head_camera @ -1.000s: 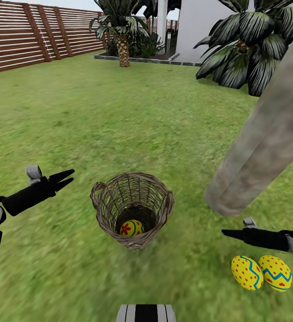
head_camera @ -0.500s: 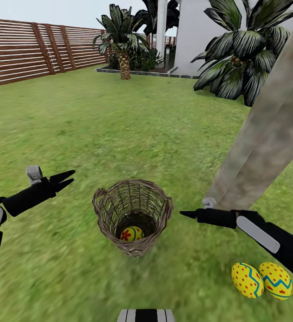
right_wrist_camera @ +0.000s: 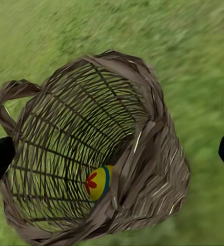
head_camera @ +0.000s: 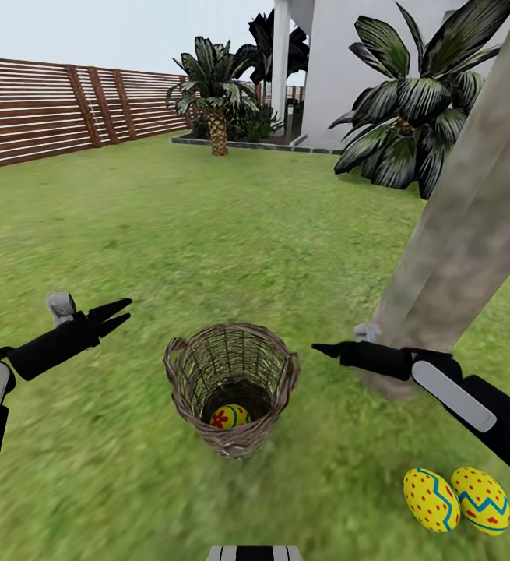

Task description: Take the three Easter eggs out of the wicker basket on the lawn in the garden, then place them on the lawn next to a single tree (choose any tree) so that all three eggs are next to the same tree and none are left in the basket.

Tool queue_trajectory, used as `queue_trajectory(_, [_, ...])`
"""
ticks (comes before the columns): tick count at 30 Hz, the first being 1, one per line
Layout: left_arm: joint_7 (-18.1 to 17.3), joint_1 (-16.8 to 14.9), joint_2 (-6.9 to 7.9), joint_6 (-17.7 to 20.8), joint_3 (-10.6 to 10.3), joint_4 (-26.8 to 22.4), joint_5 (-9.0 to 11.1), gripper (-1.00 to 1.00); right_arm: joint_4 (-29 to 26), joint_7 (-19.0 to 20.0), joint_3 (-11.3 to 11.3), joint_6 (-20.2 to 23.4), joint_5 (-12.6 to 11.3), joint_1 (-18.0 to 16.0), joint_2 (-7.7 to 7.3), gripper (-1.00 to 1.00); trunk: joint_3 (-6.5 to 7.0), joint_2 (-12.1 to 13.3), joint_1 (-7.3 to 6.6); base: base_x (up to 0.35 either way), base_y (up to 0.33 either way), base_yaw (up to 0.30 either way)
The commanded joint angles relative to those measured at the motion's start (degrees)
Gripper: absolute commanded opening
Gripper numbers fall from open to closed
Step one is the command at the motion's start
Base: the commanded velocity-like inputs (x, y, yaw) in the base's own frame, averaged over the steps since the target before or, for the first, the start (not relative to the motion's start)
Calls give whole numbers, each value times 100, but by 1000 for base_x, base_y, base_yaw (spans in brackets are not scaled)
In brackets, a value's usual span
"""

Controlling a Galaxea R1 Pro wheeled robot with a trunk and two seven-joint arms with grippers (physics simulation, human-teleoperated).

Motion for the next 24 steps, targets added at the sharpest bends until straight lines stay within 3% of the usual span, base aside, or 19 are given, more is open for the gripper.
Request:
queue_trajectory(1, [-56, 29, -34, 20, 3, 0, -10, 100, -34, 38, 8, 3, -53, 8, -38, 100, -5, -2, -1, 0, 0, 0])
queue_trajectory(6, [-92, 113, -54, 15, 2, -1, 39, 100, -194, 168, -39, 43, -212, 55, -199, 100, -5, -2, -1, 0, 54, 0])
queue_trajectory(13, [-279, 127, -93, 13, -1, -1, 277, 100, -419, 157, -99, 45, -444, 64, -174, 100, 10, -2, -1, 0, 252, -44])
queue_trajectory(24, [-288, 132, -97, 13, -24, -1, 632, 100, -577, 232, -195, -6, -806, 126, -183, 100, 81, -2, -1, 26, 277, -195])
